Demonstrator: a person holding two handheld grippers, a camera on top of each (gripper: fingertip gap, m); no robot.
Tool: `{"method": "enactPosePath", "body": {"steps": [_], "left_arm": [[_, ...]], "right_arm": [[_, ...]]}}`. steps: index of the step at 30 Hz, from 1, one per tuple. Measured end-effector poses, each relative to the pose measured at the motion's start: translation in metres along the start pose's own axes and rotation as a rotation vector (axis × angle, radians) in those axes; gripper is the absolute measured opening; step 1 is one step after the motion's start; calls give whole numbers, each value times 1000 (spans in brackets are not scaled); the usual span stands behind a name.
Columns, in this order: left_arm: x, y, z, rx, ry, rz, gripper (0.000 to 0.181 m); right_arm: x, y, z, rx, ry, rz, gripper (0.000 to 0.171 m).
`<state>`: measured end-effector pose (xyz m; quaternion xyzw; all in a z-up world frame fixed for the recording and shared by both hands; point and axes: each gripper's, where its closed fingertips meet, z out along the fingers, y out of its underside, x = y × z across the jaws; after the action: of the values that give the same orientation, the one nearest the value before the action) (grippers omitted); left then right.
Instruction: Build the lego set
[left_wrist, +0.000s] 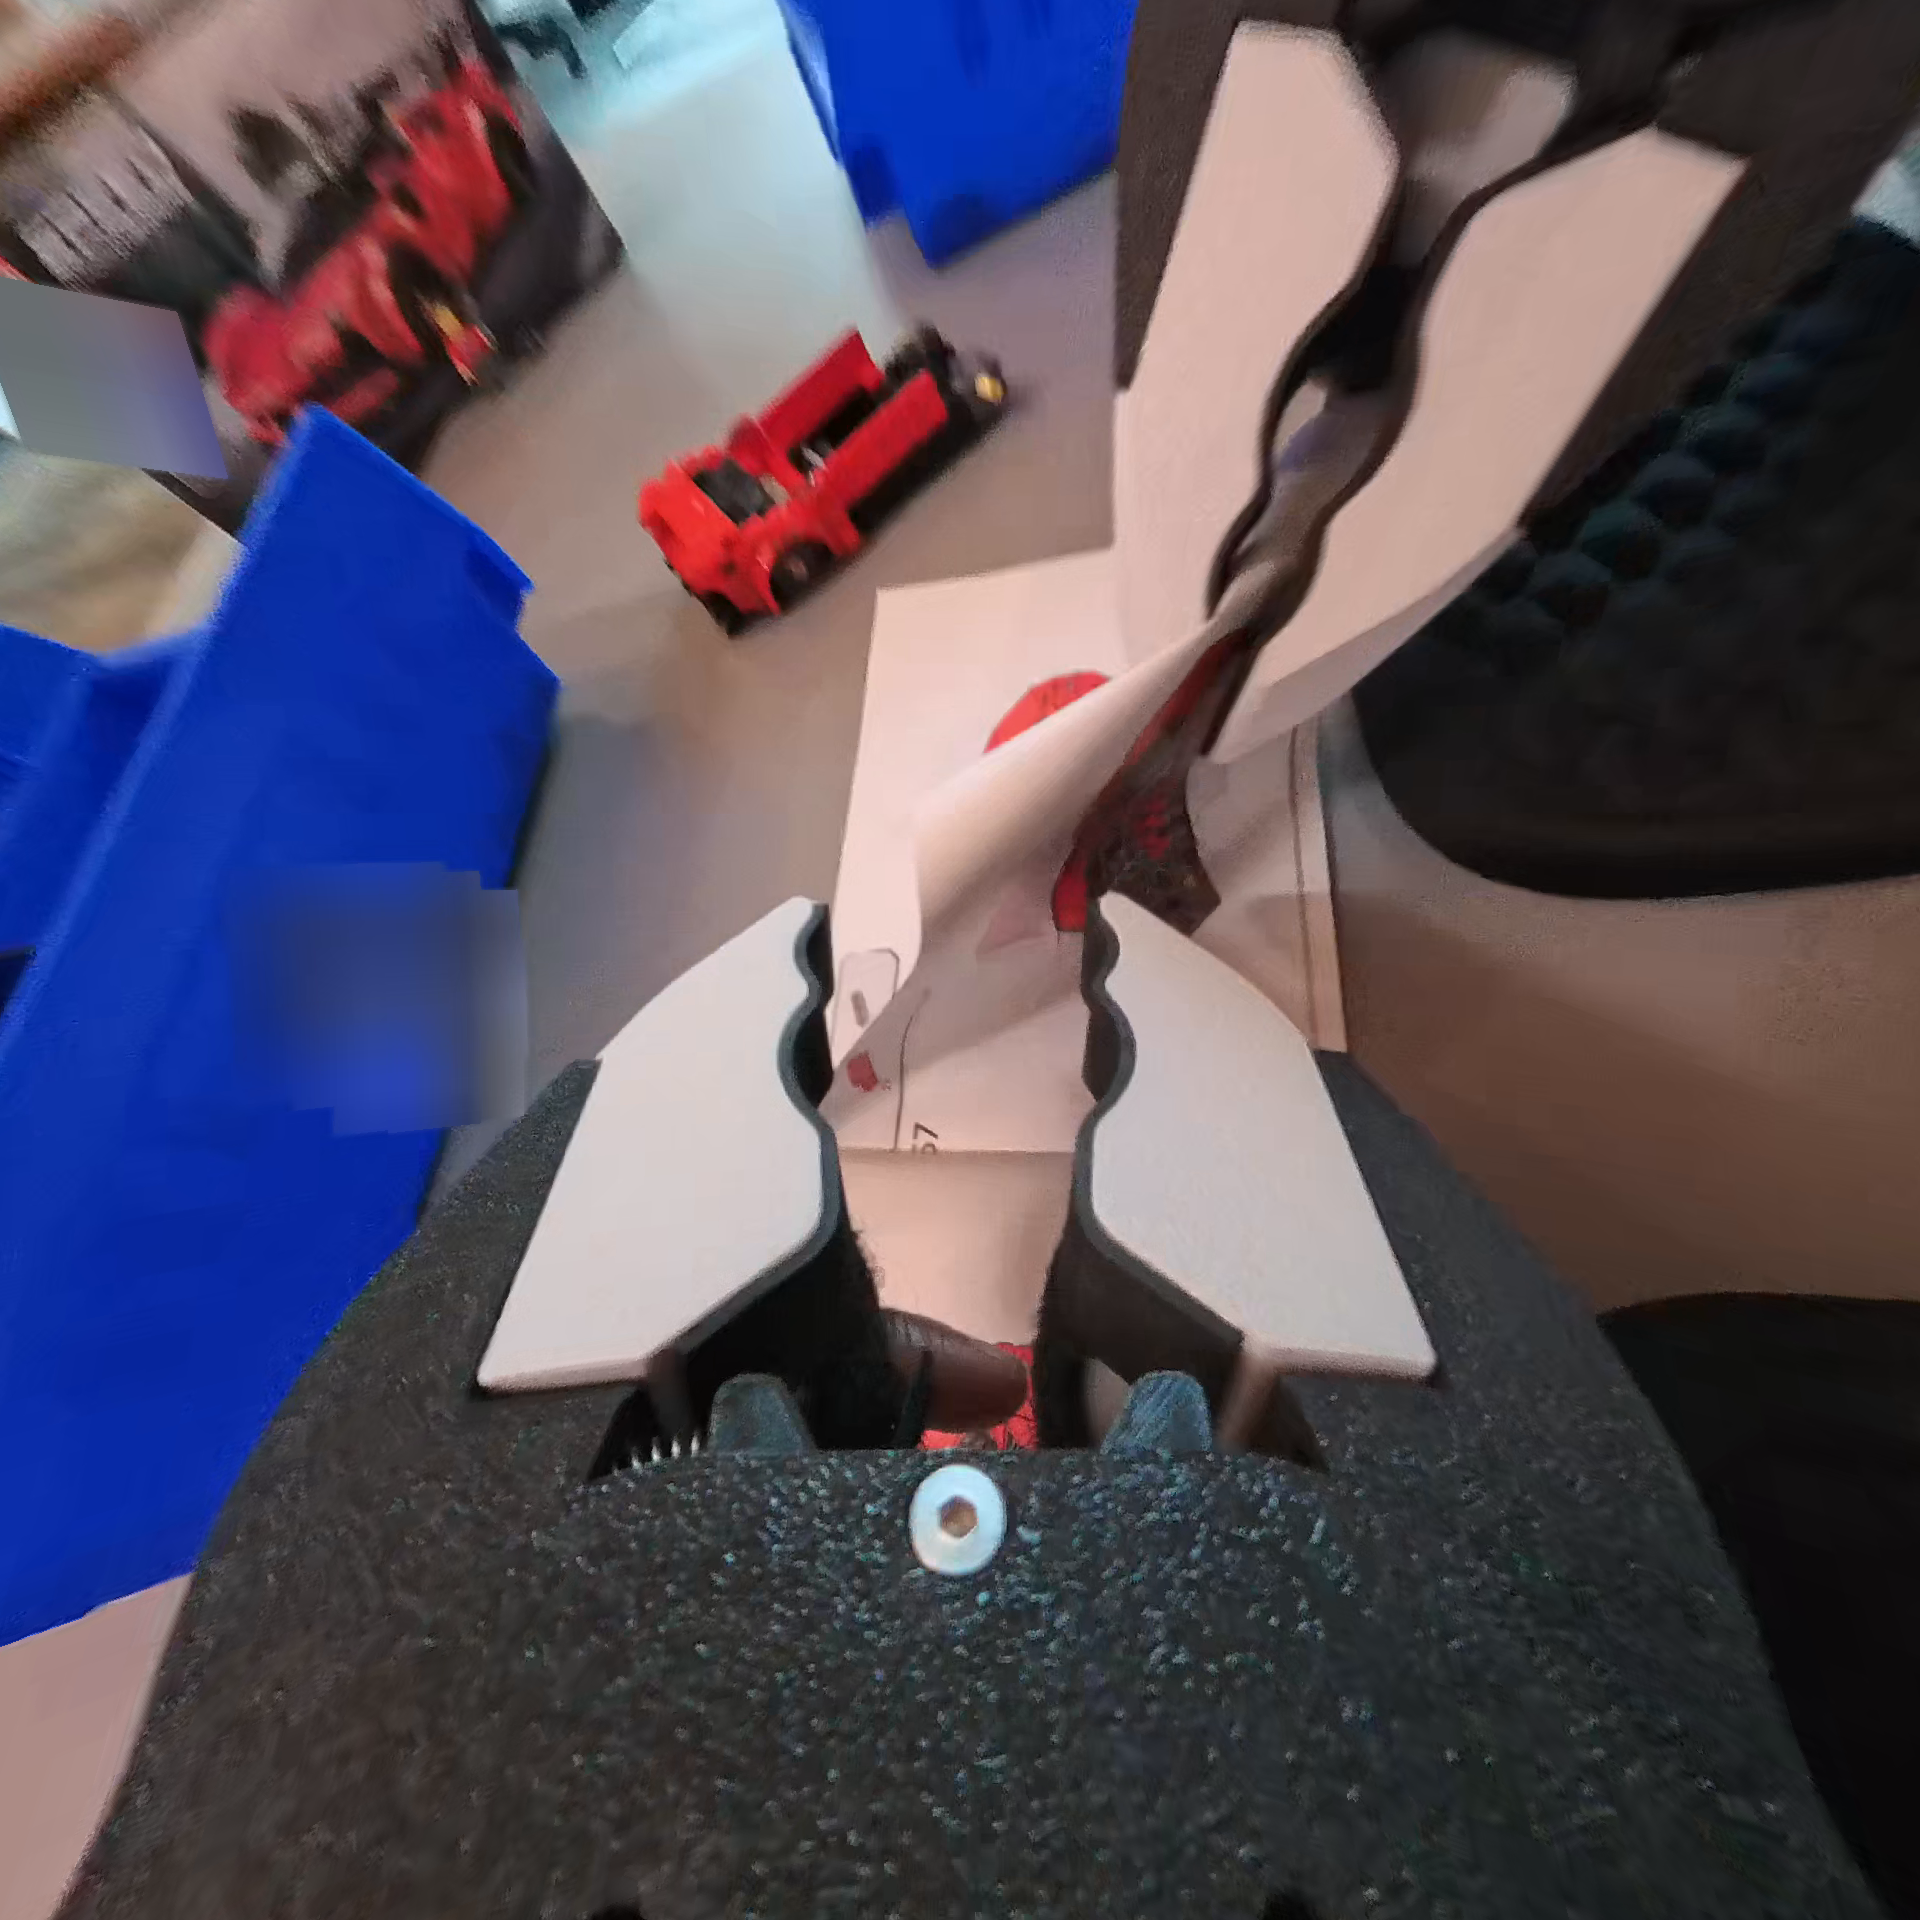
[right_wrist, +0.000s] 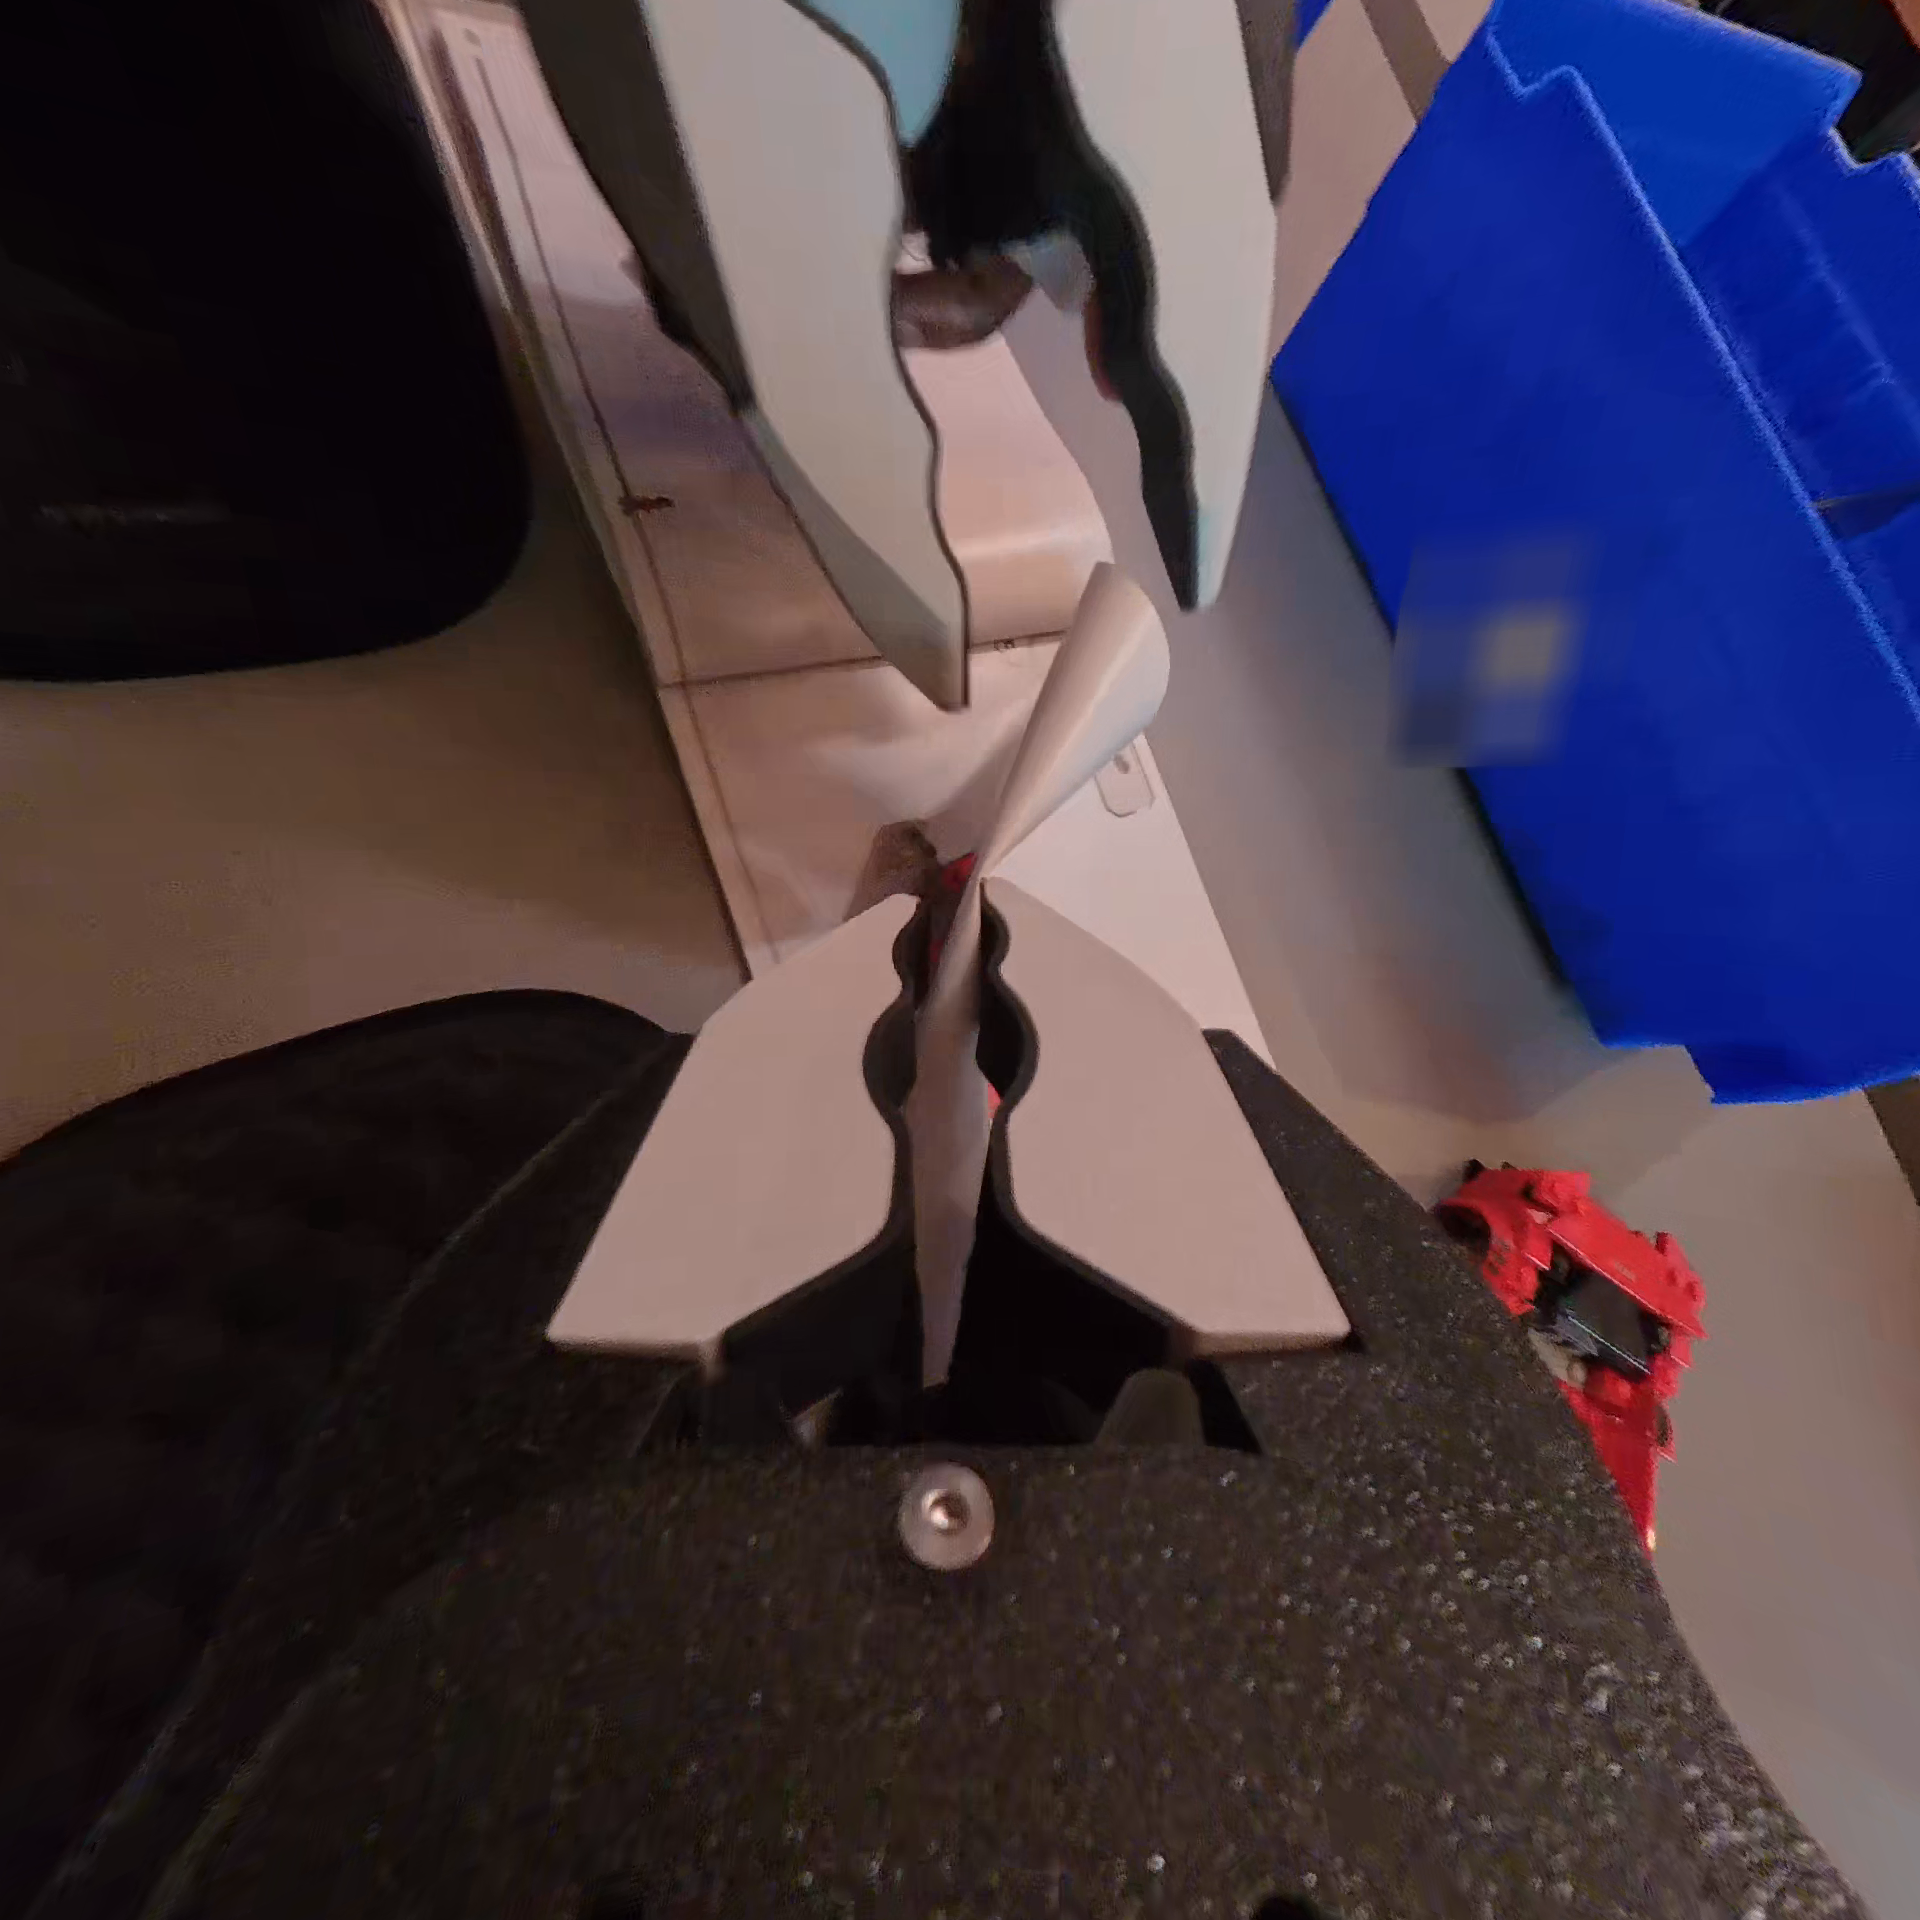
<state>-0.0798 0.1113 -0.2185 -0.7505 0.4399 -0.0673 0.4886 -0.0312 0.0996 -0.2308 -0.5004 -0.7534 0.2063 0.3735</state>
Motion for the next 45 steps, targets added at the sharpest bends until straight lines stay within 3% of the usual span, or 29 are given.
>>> {"method": "enactPosePath", "body": {"steps": [1,4,7,12,14,17,20,21,23,25,30,33,35,37,39,42,43,44,45], "left_arm": [[1,5,5,-31,31,-14,44],[9,12,12,-58,107,10,7],[5,9,5,-19,94,32,2],[-15,-1,-25,148,46,-112,3],[-18,0,-32,176,28,-152,4],[-21,2,-36,173,-12,-165,5],[-22,1,-42,181,-45,-182,5],[-23,1,-44,189,-57,-185,6],[-26,3,-51,191,-90,-202,8],[-36,10,-64,158,-172,-222,16],[-54,8,-149,122,-486,-215,26],[-48,-7,-203,164,-654,-201,24],[-33,-24,-221,185,-679,-178,24],[-15,-41,-223,210,-661,-156,23],[0,-37,-205,164,-599,-168,23],[5,5,-179,-34,-577,-196,25],[4,17,-175,-79,-589,-204,25],[6,24,-170,-97,-577,-214,25],[9,26,-163,-97,-546,-223,24]], "right_arm": [[-2,-1,0,8,-10,6,6],[-4,-4,-3,44,-32,32,8],[3,-15,-24,165,-28,115,39],[24,-14,-56,401,-106,553,76],[12,-18,-45,427,-193,630,74],[-23,-46,-22,413,-318,513,70],[-33,-68,0,369,-284,429,74],[-32,-72,7,355,-252,431,62],[-22,-77,17,347,-123,404,19],[-21,-89,18,371,-74,357,6],[-39,-118,39,338,-220,273,4],[-47,-112,75,202,-340,243,3],[-57,-109,93,134,-453,293,3],[-65,-104,109,72,-522,326,5],[-79,-105,110,38,-640,326,18],[-92,-124,67,121,-879,368,60],[-90,-126,47,158,-929,358,66],[-82,-121,30,190,-956,334,60],[-69,-111,20,208,-934,318,42]]}}
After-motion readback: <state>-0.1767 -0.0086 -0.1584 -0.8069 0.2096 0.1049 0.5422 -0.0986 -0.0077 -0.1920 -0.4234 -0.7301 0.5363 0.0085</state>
